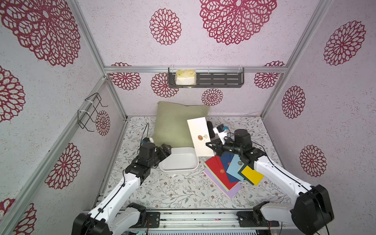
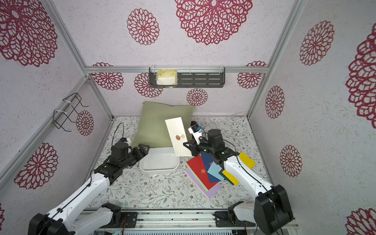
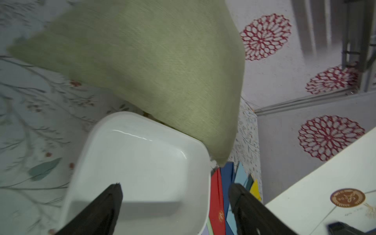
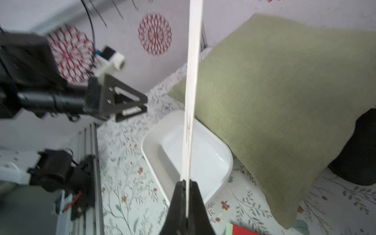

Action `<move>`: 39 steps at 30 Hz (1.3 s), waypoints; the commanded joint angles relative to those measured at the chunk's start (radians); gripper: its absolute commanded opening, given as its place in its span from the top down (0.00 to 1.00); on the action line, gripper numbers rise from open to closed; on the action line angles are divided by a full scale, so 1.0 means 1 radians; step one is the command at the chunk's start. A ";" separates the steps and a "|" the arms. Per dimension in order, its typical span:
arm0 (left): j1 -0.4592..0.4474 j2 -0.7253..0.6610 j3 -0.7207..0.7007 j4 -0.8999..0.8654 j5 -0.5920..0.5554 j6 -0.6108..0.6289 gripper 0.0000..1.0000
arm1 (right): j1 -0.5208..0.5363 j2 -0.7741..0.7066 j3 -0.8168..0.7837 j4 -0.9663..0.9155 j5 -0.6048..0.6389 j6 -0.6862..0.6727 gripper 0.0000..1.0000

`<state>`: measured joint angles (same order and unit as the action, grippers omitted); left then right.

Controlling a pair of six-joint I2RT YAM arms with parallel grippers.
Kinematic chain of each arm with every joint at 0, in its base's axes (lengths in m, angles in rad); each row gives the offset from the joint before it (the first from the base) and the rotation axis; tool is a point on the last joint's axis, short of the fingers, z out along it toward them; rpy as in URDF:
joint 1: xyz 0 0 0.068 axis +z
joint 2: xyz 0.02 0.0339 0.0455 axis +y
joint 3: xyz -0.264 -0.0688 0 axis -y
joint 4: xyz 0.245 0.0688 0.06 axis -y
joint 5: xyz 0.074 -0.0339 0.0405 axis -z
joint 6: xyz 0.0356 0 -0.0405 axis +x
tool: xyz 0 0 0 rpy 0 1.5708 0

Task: Put the sealed envelopes into the storage box
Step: Place the envelope in the storage box.

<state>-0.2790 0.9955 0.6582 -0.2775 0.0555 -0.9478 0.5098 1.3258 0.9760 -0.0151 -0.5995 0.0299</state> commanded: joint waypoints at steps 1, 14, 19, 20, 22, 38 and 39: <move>0.066 -0.097 -0.015 -0.256 -0.142 0.054 0.10 | 0.079 0.100 0.147 -0.300 0.107 -0.373 1.00; 0.268 -0.226 -0.081 -0.349 -0.151 0.087 0.10 | 0.309 0.472 0.648 -0.737 0.401 -0.800 1.00; 0.279 -0.225 -0.088 -0.339 -0.138 0.092 0.10 | 0.338 0.562 0.746 -0.811 0.457 -0.847 1.00; 0.279 -0.225 -0.088 -0.339 -0.138 0.092 0.10 | 0.345 0.575 0.757 -0.818 0.465 -0.858 1.00; 0.281 -0.228 -0.089 -0.336 -0.133 0.095 0.10 | 0.358 0.606 0.789 -0.837 0.478 -0.879 1.00; 0.281 -0.211 -0.102 -0.304 -0.068 0.099 0.10 | 0.435 0.780 0.929 -0.913 0.599 -0.955 1.00; 0.281 -0.211 -0.104 -0.304 -0.067 0.099 0.10 | 0.438 0.785 0.931 -0.912 0.595 -0.955 0.95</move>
<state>-0.0074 0.7830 0.5659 -0.6029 -0.0334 -0.8631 0.9371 2.1059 1.8748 -0.8967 -0.0223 -0.8879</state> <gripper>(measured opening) 0.903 0.053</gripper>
